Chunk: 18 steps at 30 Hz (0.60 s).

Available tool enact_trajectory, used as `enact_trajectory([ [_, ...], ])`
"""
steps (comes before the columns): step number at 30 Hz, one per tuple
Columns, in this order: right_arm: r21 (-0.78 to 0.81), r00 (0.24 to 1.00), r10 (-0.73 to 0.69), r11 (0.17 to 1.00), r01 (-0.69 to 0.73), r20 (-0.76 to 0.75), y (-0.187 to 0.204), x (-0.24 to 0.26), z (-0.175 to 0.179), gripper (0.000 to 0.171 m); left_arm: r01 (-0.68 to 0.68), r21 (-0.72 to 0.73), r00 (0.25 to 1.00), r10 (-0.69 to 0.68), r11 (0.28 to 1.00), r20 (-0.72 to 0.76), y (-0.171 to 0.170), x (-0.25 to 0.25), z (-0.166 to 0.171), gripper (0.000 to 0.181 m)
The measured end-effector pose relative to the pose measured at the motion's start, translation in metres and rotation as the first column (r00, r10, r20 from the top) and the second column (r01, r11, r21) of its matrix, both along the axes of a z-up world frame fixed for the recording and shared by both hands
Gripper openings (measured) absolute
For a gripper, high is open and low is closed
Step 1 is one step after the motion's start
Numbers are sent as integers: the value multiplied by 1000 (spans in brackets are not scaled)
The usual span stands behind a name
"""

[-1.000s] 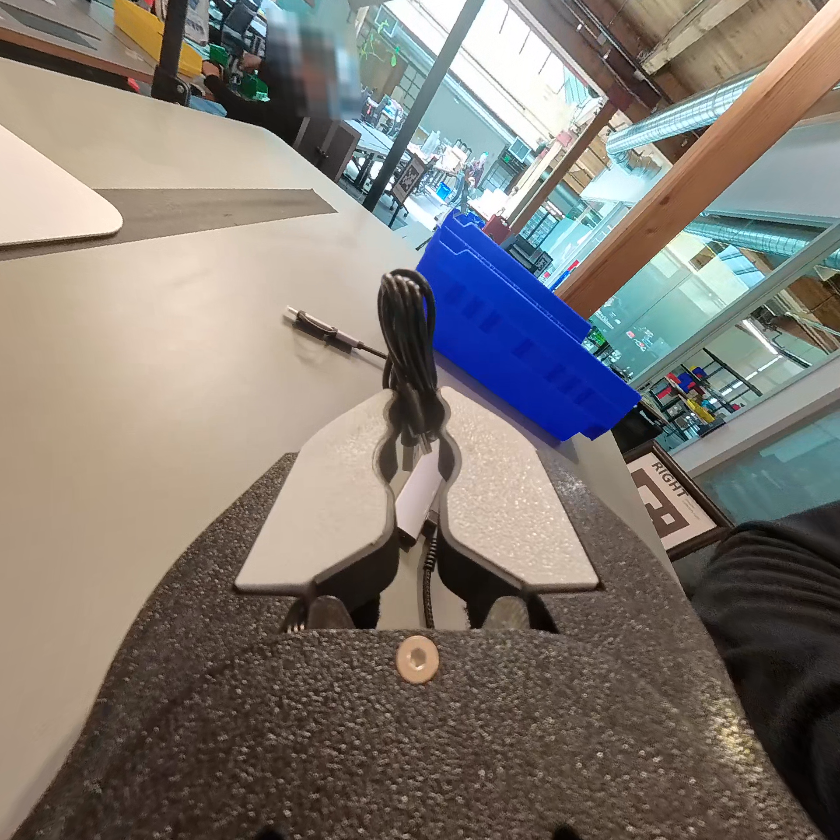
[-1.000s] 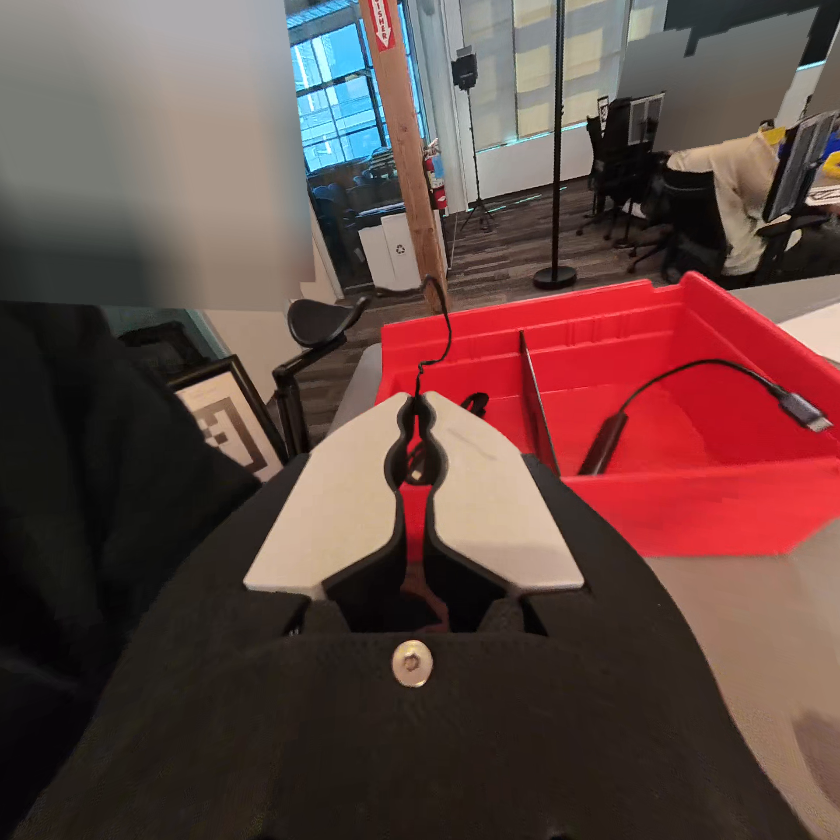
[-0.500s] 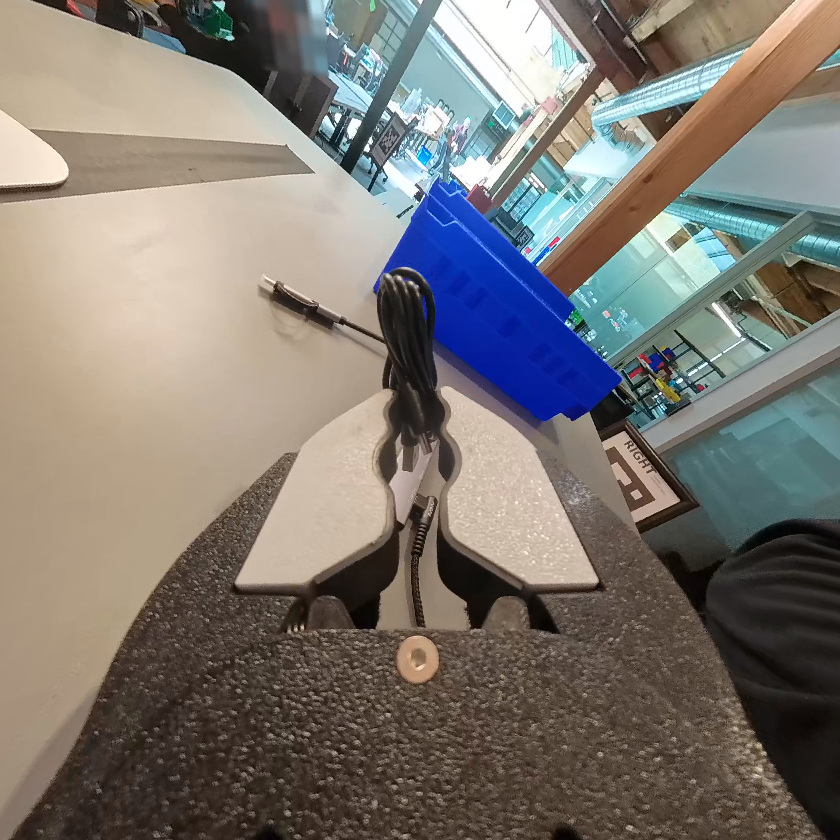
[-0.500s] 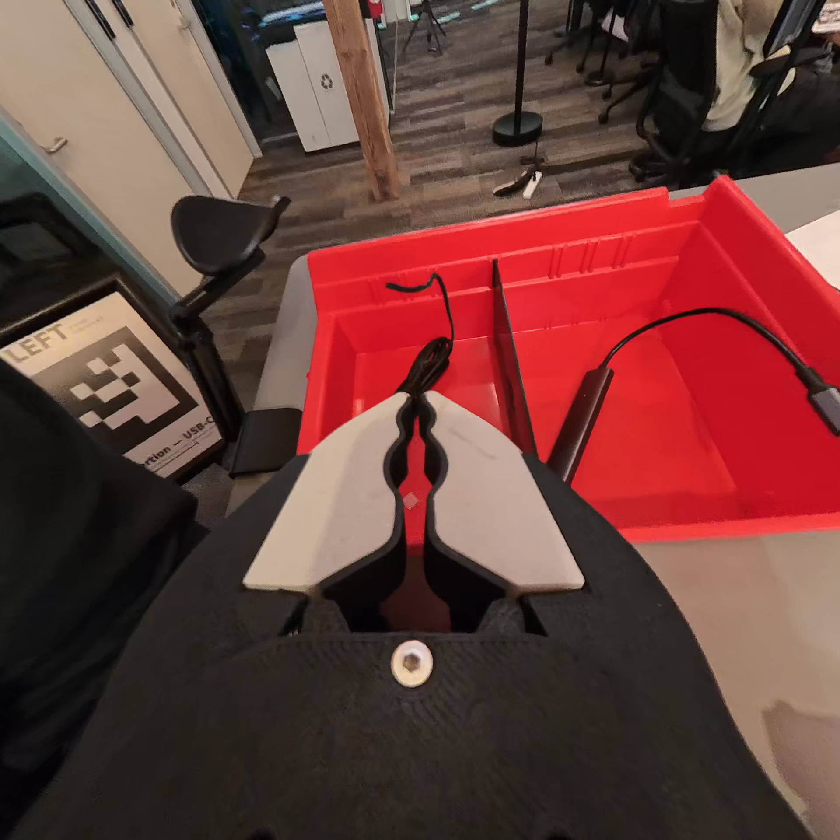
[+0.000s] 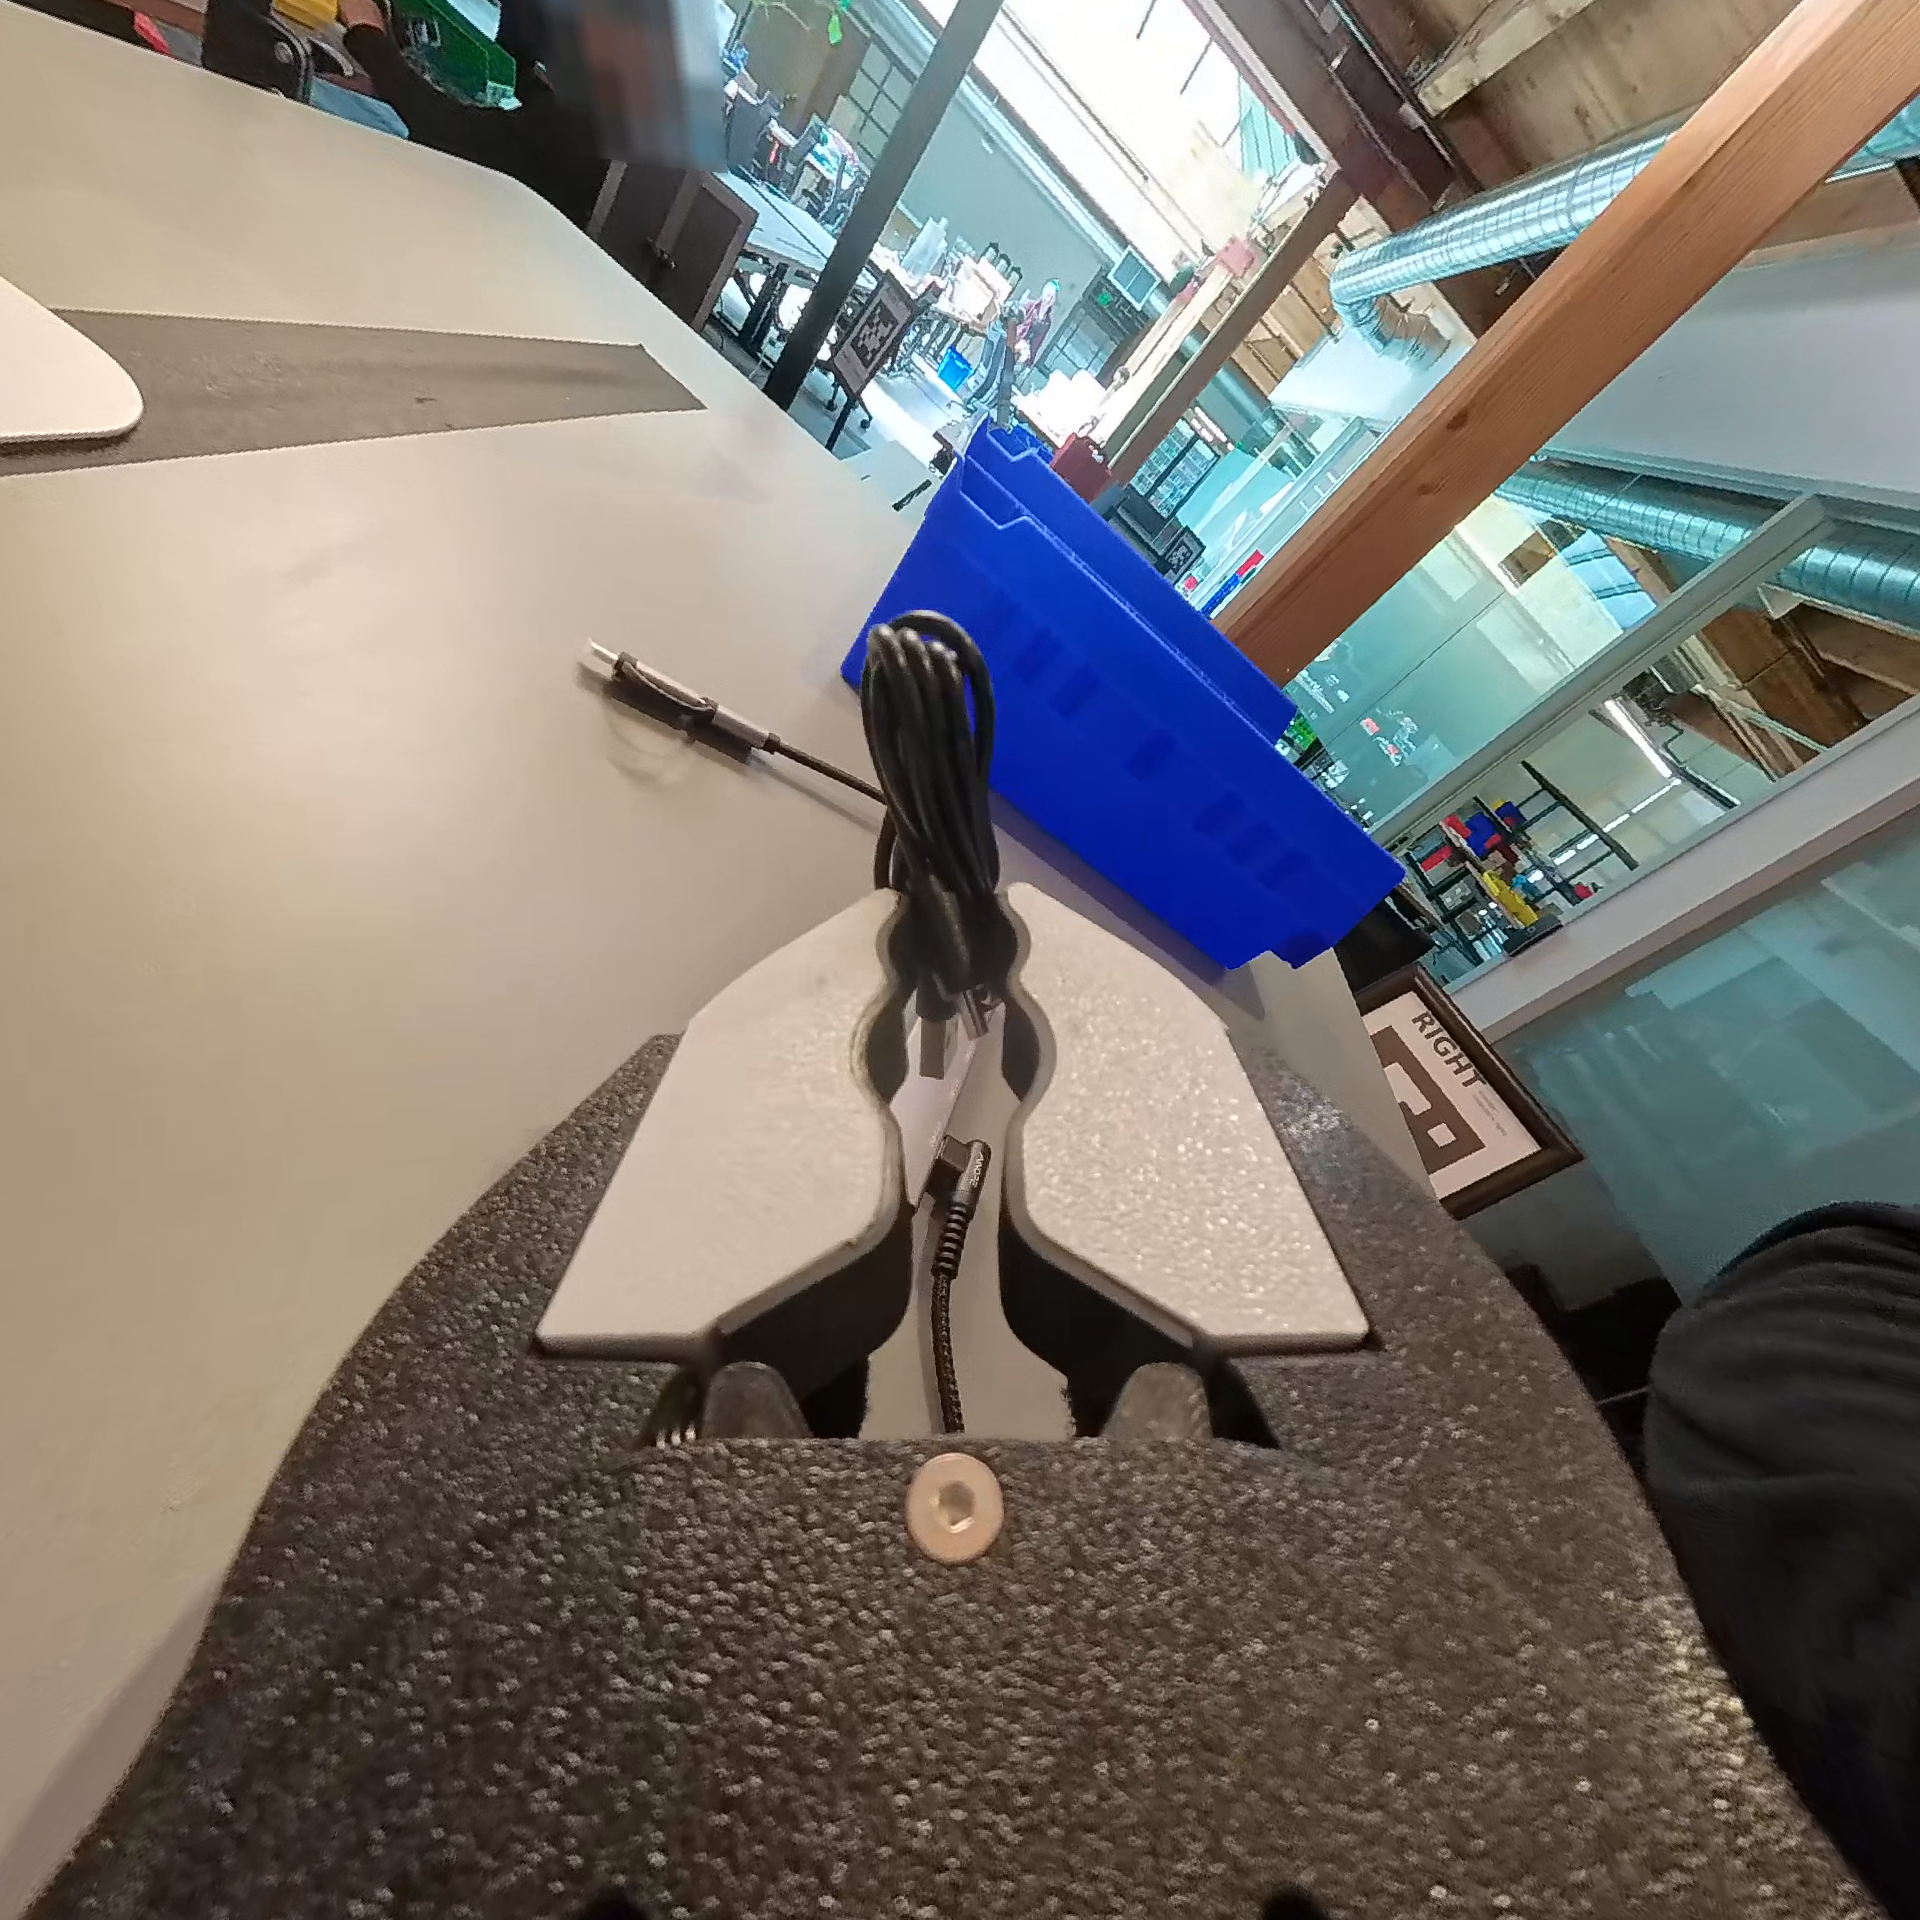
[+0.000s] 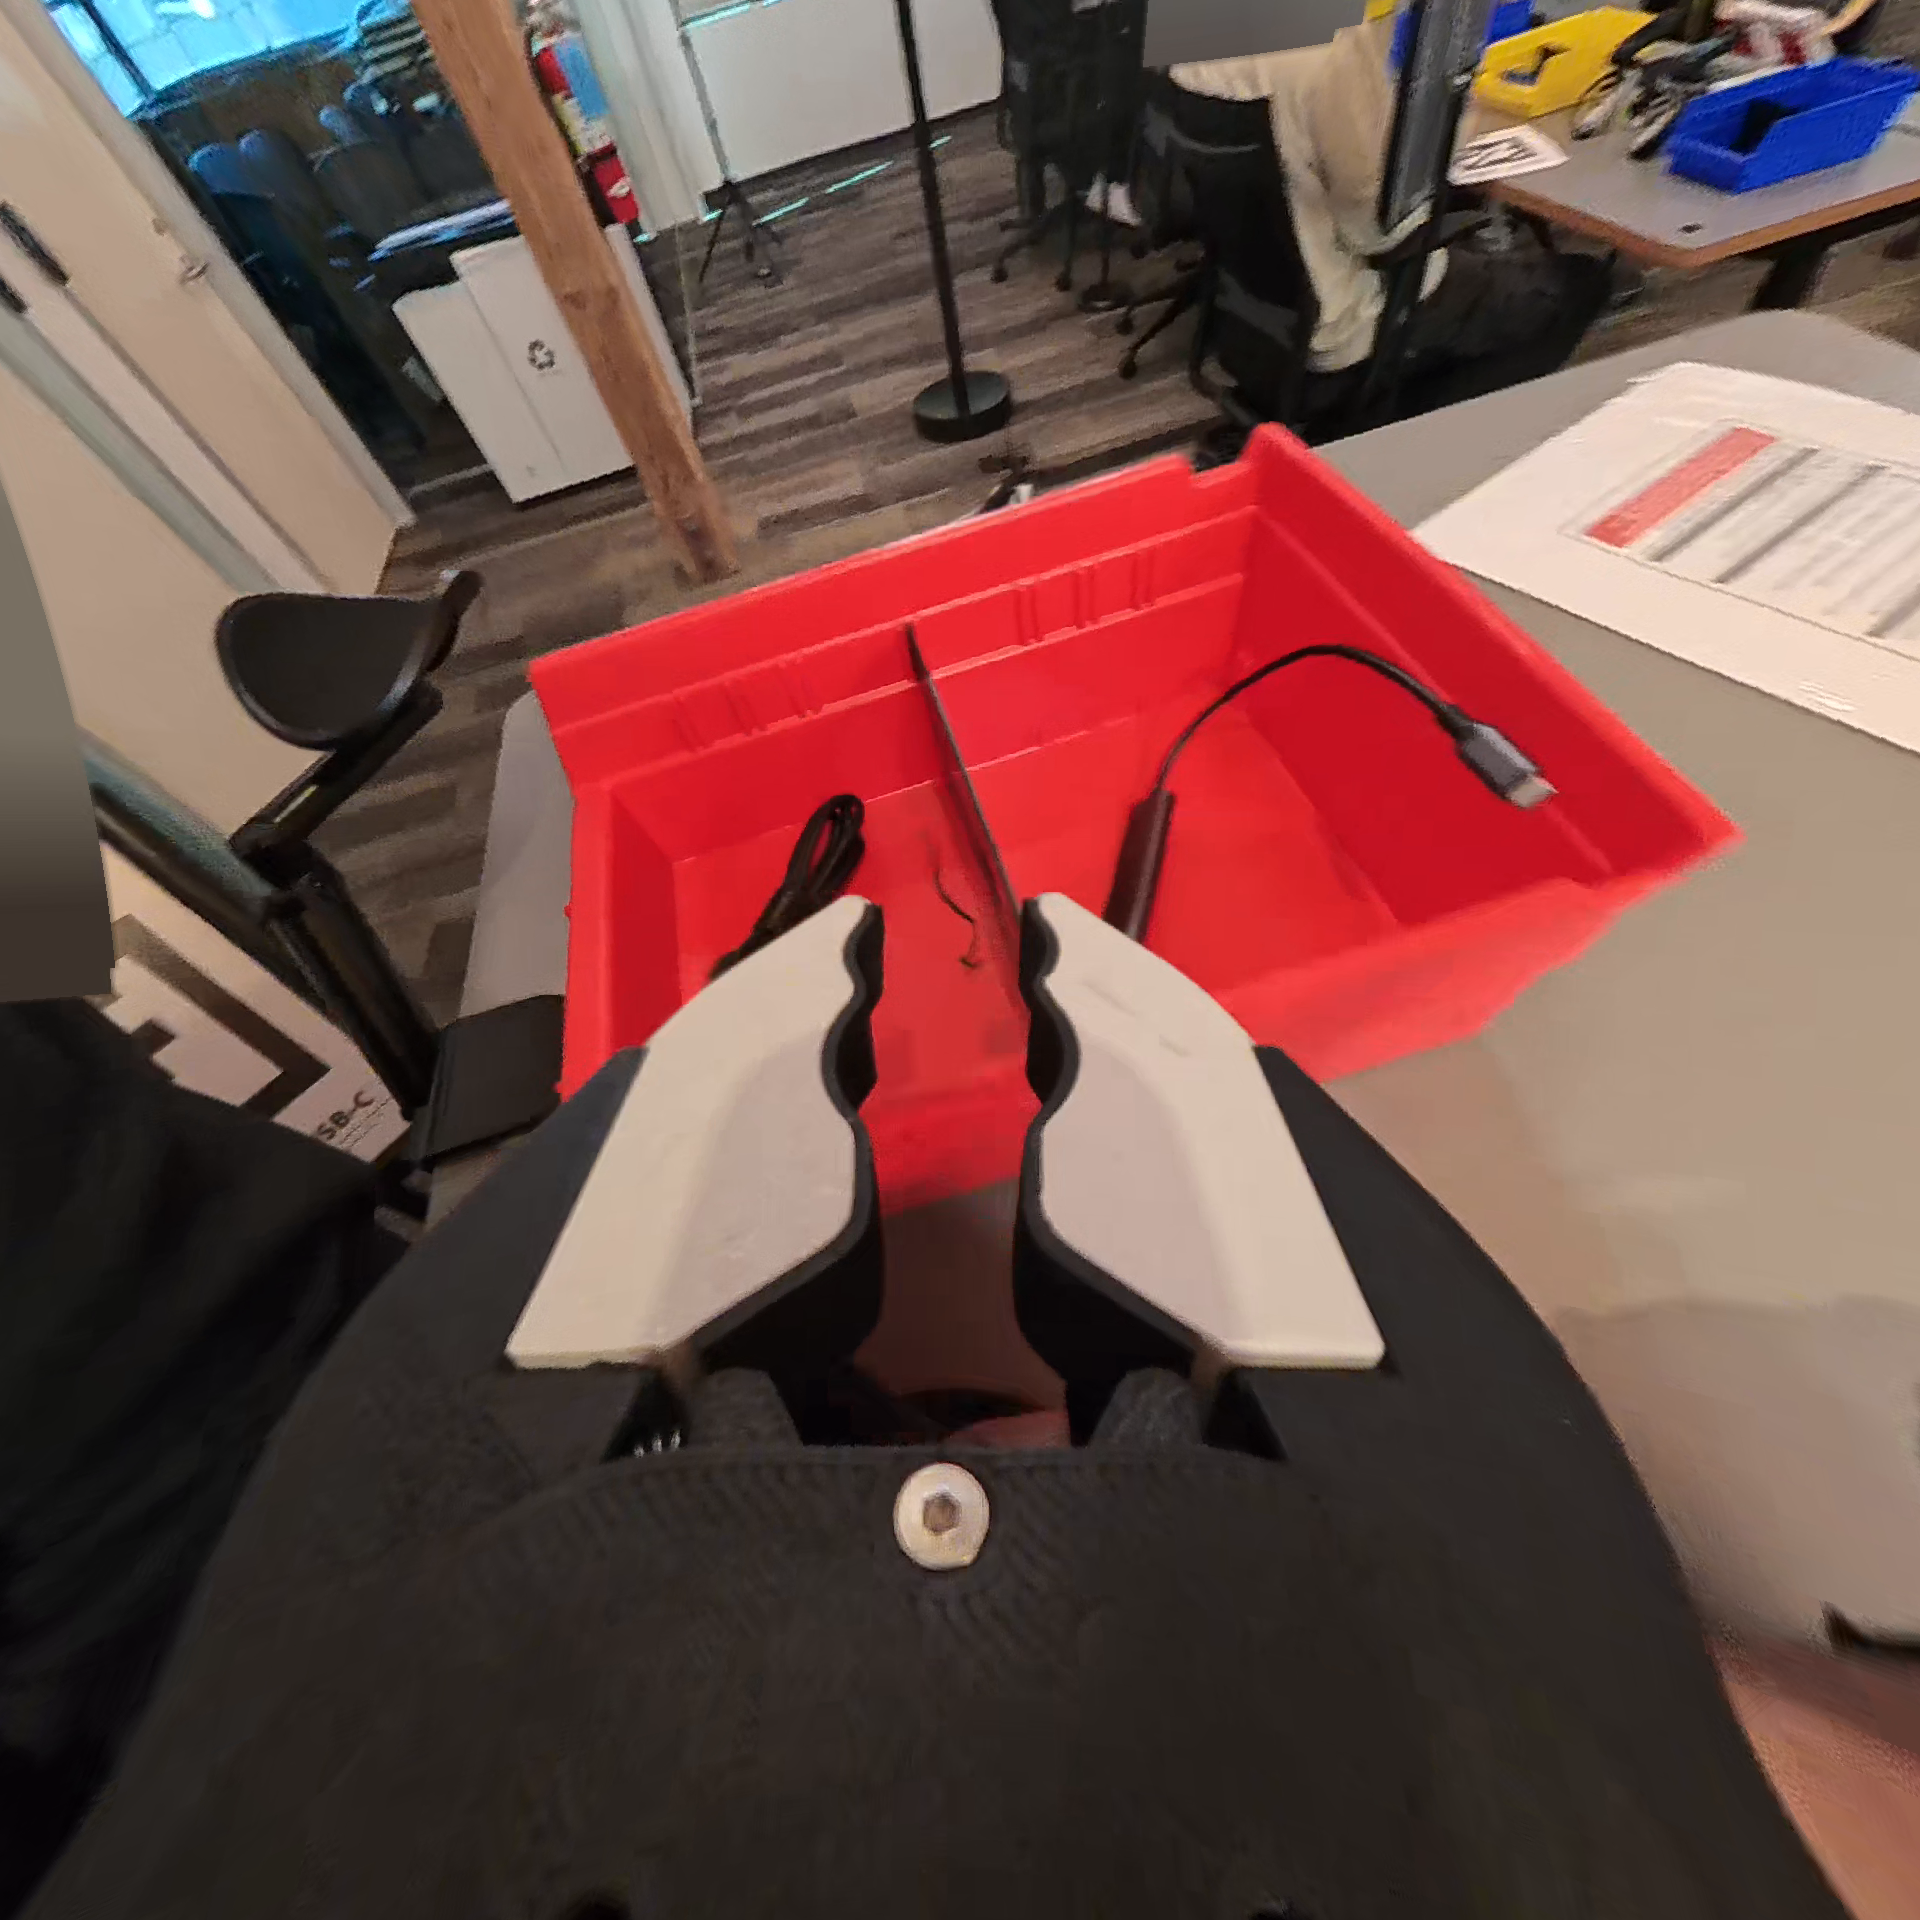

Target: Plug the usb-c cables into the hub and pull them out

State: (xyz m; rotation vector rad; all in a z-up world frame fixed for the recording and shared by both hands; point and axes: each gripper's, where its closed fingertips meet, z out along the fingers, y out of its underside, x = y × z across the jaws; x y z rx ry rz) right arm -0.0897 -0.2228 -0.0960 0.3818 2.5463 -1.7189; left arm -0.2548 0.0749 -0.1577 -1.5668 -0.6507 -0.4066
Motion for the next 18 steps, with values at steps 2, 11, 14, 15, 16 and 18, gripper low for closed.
enact_trajectory([
  [2,-17,998,-64,998,64,-1,27,-13,4,25,-12,22,1000,12,1000,9,-3,-2,2,13],
  [11,-115,886,-451,891,440,-104,212,-88,8,22,-79,126,997,76,989,27,-16,-13,15,14],
  [14,-132,842,-519,854,504,-144,267,-115,-4,22,-75,172,997,70,982,35,-21,-14,20,14],
  [15,-145,835,-530,847,512,-148,280,-123,-9,22,-68,195,997,61,978,42,-23,-13,22,14],
  [16,-161,832,-536,842,514,-145,290,-130,-14,22,-63,219,998,55,974,45,-25,-13,25,14],
  [18,-188,836,-533,841,507,-129,301,-144,-25,22,-46,265,999,38,963,37,-29,-9,30,13],
])
